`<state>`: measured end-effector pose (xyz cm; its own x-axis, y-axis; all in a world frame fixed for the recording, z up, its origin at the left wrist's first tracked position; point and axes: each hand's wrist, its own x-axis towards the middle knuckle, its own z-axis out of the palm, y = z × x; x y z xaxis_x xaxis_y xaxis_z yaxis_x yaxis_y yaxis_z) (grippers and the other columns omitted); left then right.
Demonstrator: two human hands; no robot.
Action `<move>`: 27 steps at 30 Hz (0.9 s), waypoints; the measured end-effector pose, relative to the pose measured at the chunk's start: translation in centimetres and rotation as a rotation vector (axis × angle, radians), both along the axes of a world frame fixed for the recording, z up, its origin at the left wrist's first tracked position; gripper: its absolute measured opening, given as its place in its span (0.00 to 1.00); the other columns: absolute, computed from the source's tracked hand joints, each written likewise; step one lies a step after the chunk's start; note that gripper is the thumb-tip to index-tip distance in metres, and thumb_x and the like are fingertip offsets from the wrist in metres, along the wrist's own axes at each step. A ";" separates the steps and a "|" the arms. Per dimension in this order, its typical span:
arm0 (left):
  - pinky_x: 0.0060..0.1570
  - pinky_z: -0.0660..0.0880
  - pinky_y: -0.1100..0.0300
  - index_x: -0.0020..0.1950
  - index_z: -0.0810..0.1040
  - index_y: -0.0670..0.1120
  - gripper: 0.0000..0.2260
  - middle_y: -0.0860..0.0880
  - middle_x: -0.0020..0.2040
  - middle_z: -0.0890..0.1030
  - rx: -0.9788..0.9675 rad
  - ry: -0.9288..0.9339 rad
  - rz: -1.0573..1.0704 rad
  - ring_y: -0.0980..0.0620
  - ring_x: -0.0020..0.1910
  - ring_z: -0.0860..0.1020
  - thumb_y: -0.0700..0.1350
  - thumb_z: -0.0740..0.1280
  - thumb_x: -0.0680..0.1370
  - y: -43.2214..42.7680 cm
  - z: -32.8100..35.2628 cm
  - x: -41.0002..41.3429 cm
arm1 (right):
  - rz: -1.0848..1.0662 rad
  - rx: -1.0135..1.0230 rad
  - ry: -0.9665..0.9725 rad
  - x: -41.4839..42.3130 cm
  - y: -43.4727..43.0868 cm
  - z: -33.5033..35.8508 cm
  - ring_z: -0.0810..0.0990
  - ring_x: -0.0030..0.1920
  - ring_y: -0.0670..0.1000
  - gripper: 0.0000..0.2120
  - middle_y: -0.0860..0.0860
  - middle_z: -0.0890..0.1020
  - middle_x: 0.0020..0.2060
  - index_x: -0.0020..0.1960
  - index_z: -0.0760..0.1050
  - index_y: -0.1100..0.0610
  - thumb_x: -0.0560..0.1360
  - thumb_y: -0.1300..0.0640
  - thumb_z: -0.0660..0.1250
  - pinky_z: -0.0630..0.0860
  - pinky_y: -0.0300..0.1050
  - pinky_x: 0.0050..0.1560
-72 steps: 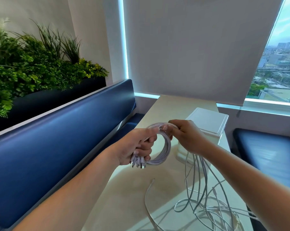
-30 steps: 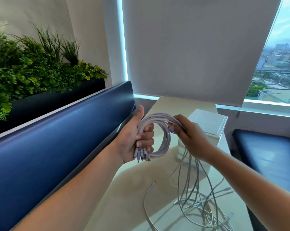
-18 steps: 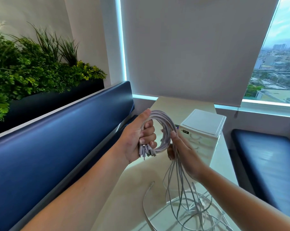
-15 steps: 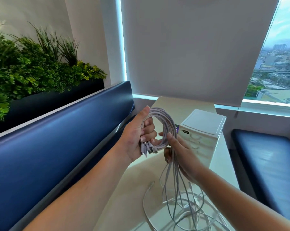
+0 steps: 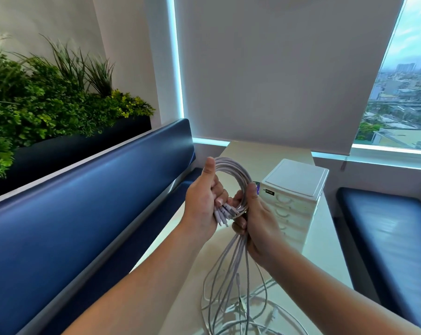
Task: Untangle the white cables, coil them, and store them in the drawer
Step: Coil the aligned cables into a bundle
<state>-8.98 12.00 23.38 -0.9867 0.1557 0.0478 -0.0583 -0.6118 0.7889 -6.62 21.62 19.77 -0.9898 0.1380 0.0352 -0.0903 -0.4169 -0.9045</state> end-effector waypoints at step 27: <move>0.22 0.63 0.64 0.32 0.63 0.48 0.21 0.53 0.22 0.58 0.104 -0.015 -0.017 0.58 0.18 0.58 0.60 0.61 0.78 -1.1 0.7 -0.9 | 0.150 0.204 0.170 1.2 0.9 -1.5 0.78 0.40 0.51 0.24 0.52 0.78 0.36 0.58 0.72 0.58 0.72 0.41 0.63 0.77 0.46 0.46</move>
